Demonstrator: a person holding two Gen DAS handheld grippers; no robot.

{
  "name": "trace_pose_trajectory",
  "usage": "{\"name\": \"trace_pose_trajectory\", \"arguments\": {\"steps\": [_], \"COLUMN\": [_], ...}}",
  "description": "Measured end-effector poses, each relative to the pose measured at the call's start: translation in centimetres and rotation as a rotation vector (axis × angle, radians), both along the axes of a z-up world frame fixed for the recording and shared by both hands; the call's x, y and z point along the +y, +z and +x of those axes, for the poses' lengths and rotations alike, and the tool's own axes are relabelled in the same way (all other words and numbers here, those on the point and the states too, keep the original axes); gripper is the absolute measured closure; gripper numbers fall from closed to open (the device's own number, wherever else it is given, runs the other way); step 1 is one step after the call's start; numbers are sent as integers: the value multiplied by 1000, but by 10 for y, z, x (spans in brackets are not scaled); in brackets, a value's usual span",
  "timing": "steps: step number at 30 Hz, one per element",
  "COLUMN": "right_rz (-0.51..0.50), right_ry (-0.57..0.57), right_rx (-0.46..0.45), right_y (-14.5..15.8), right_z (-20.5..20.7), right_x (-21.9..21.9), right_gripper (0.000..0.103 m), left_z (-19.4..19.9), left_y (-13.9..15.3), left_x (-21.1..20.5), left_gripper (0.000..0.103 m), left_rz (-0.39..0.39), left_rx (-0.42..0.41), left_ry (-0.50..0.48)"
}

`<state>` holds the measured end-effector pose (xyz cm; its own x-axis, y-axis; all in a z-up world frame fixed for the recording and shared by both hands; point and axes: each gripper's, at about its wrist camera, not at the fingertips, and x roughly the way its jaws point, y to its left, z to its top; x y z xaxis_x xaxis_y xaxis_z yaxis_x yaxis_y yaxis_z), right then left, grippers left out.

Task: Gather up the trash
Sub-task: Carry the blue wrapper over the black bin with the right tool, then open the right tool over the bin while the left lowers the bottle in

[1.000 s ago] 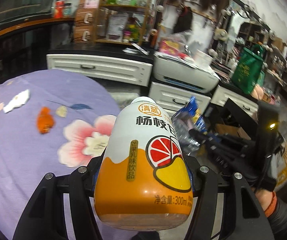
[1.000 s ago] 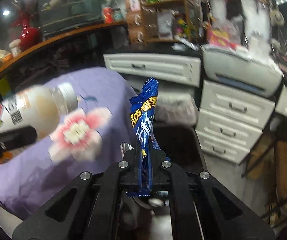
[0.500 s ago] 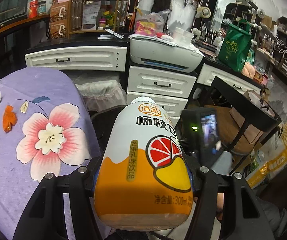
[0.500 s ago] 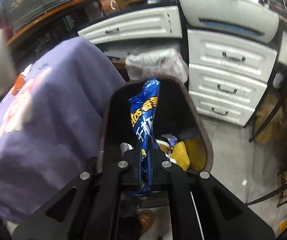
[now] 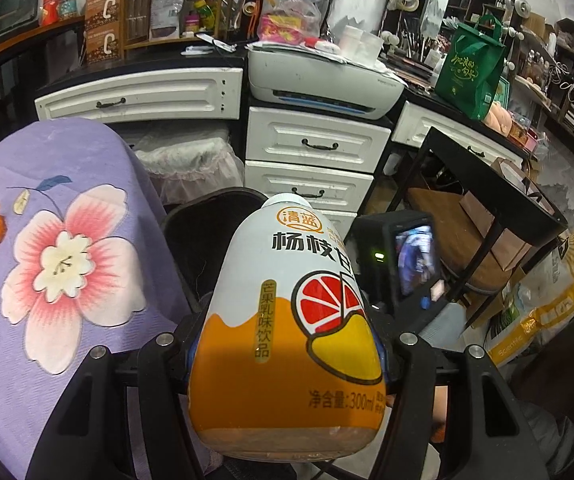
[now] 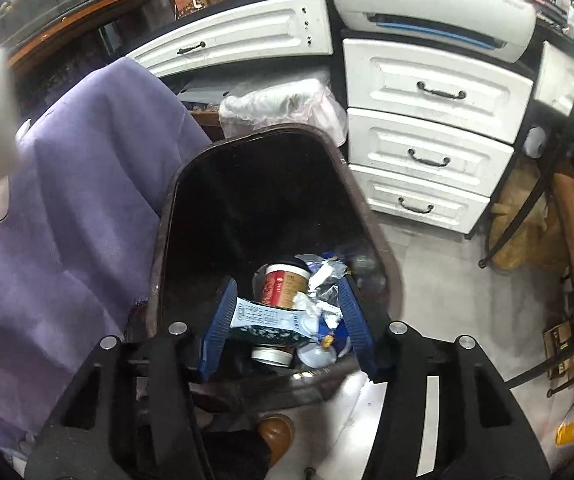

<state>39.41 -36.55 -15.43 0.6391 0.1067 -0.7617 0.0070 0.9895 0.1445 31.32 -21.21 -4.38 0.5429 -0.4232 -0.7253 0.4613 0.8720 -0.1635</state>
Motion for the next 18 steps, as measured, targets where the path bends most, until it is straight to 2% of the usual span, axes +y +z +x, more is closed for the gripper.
{"name": "trace_pose_trajectory", "arguments": {"steps": [3, 18], "right_rz": [3, -38], "right_ry": [-13, -104], "right_rx": [-11, -6], "right_y": [6, 11], "right_z": [-17, -82], "right_x": [-11, -56], "right_gripper": [43, 42], "left_z": [8, 48], "left_y": [-8, -69], "left_x": [-7, -49], "left_gripper": [43, 43], "left_rz": [2, 142], "left_rx": [27, 87], "left_ry": [-15, -20]}}
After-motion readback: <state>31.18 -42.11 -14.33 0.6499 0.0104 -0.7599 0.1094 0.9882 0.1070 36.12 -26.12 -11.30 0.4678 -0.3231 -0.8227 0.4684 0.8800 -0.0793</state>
